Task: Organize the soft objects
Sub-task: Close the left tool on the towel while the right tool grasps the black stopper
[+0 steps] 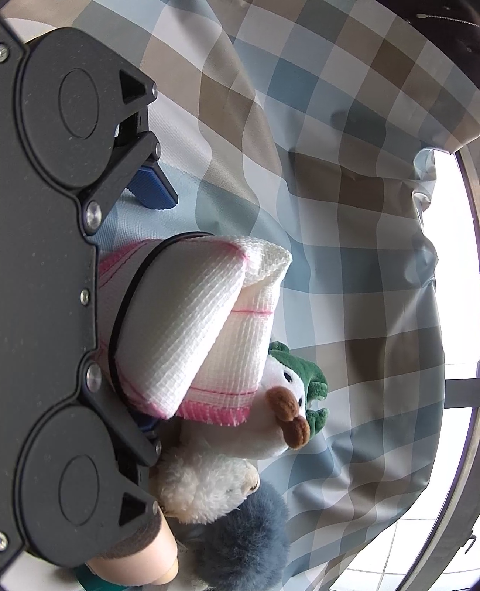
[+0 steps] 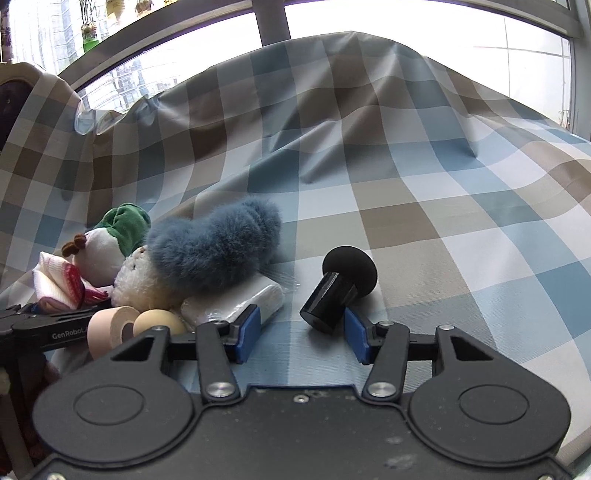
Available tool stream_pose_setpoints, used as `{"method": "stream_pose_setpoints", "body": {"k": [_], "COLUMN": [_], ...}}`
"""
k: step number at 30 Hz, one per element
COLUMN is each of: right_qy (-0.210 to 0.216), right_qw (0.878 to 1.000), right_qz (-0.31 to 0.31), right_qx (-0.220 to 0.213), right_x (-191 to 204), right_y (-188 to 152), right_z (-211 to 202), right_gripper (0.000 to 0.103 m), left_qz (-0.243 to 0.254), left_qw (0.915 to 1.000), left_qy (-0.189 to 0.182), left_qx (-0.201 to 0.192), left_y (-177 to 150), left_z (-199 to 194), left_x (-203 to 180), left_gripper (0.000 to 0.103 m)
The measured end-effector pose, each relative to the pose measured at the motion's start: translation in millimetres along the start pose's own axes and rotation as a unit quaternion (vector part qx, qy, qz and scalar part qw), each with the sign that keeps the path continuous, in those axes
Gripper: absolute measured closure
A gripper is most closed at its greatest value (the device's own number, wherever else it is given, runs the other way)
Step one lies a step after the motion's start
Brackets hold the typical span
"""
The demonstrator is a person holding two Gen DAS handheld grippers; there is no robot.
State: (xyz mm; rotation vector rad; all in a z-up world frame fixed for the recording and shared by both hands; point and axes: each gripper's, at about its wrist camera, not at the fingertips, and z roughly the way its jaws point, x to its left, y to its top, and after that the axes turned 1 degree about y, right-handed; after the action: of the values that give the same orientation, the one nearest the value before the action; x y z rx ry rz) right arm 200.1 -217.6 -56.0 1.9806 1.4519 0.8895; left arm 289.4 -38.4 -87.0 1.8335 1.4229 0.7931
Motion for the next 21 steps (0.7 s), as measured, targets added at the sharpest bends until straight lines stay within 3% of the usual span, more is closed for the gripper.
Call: {"method": "stream_pose_setpoints", "body": {"k": [3,9,11,15,21], "right_qy": [0.026,-0.063,-0.069,-0.039,0.002], "right_qw": [0.999,0.99,0.983,0.973,0.978], "right_qz": [-0.012,-0.104,-0.159,-0.227,-0.21], "right_qx": [-0.018,-0.075,-0.062,-0.017,0.018], "right_x": [6,13,10,-6,-19], "right_y": [0,8,11,14,19], "right_z": [-8,-20,-15,-6,15], "right_gripper": [0.052,0.039,0.035,0.033,0.034], "left_qz": [0.001,-0.001,-0.001,-0.001,0.0], "left_qw": [1.0,1.0,1.0,1.0,1.0], "left_qy": [0.001,0.0,0.0,0.0,0.0], "left_qx": [0.0,0.0,0.0,0.0,0.0], "left_y": [0,-1,-1,-1,-1], "left_z": [1,1,1,1,1], "left_x": [0,0,0,0,-1], "left_gripper": [0.002,0.002,0.002,0.002,0.002]}}
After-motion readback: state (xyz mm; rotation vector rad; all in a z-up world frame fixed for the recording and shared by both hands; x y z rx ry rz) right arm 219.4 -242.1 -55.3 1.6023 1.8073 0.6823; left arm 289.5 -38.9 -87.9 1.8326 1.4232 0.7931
